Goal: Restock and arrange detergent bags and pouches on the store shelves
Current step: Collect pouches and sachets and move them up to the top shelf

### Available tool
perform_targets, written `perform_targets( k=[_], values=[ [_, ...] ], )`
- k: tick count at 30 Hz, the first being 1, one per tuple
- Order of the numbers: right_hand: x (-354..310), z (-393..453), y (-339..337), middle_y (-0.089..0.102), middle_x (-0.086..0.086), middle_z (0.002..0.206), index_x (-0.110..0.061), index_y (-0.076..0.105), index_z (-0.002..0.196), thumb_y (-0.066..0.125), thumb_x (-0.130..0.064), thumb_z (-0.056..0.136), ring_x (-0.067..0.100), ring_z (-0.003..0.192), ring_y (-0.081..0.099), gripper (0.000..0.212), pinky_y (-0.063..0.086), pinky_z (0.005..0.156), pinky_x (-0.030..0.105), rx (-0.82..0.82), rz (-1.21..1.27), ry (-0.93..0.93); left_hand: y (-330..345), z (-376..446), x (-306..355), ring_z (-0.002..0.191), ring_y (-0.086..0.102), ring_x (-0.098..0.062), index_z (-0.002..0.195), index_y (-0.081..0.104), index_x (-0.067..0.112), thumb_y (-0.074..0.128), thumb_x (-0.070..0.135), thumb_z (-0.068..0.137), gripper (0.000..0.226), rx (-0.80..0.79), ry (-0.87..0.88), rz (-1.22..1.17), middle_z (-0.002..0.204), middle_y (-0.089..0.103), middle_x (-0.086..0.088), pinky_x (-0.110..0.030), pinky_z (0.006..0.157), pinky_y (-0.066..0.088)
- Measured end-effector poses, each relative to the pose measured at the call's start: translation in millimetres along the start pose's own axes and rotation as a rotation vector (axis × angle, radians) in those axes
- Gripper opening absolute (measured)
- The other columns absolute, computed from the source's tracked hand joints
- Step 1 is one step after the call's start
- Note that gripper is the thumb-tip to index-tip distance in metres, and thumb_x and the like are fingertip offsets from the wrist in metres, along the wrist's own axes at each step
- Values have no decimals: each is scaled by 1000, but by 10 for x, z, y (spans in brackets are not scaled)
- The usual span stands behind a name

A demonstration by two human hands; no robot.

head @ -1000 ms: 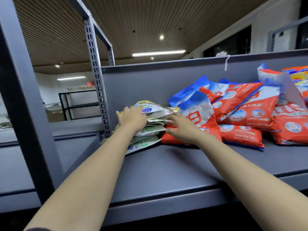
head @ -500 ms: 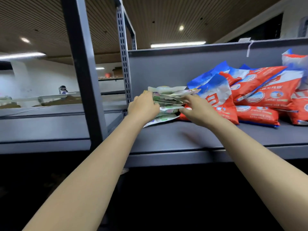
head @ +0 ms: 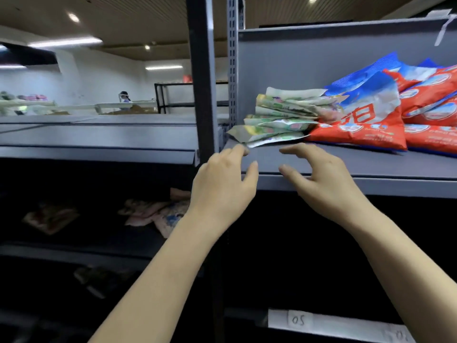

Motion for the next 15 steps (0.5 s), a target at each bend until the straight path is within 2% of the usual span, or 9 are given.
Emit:
perform_targets(
  k=[5,8,12,15],
  values=[
    [-374,-367,384,64,-12,110,-27,63,112,60,-32,88,5,105,59,24,45,93,31,-48,159,-13,-155,-448,-604,103,56,-13,117,58,23,49,36,94,28,0,-95,46,109,63,9,-37,86,48],
    [-588,-531,665,65,-17,102,-31,65,107,61,-32,88,-1,99,60,19,48,87,25,-94,251,-36,-231,-618,-1125,103,56,-12,115,58,26,48,37,93,27,-13,-201,83,108,63,12,-35,85,48],
    [-818,-640,1170,64,-18,100,-31,64,107,59,-34,89,-1,97,60,18,50,84,28,-181,284,-41,-236,-746,-1888,103,56,-16,118,56,24,46,37,94,29,-61,-363,153,111,63,7,-37,86,47],
    [-1027,-677,1621,60,-21,104,-31,61,111,52,-39,91,-1,99,58,23,49,84,25,-267,237,-77,-144,-781,-2422,103,56,-22,120,55,18,44,36,96,32,-136,-437,205,114,63,0,-37,84,46]
  ],
)
Point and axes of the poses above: each hand's wrist, its own z-axis towards the middle knuckle, its own y-axis out of the palm, x = y × z, the point moved 9 cm from there along z, towards the middle knuckle
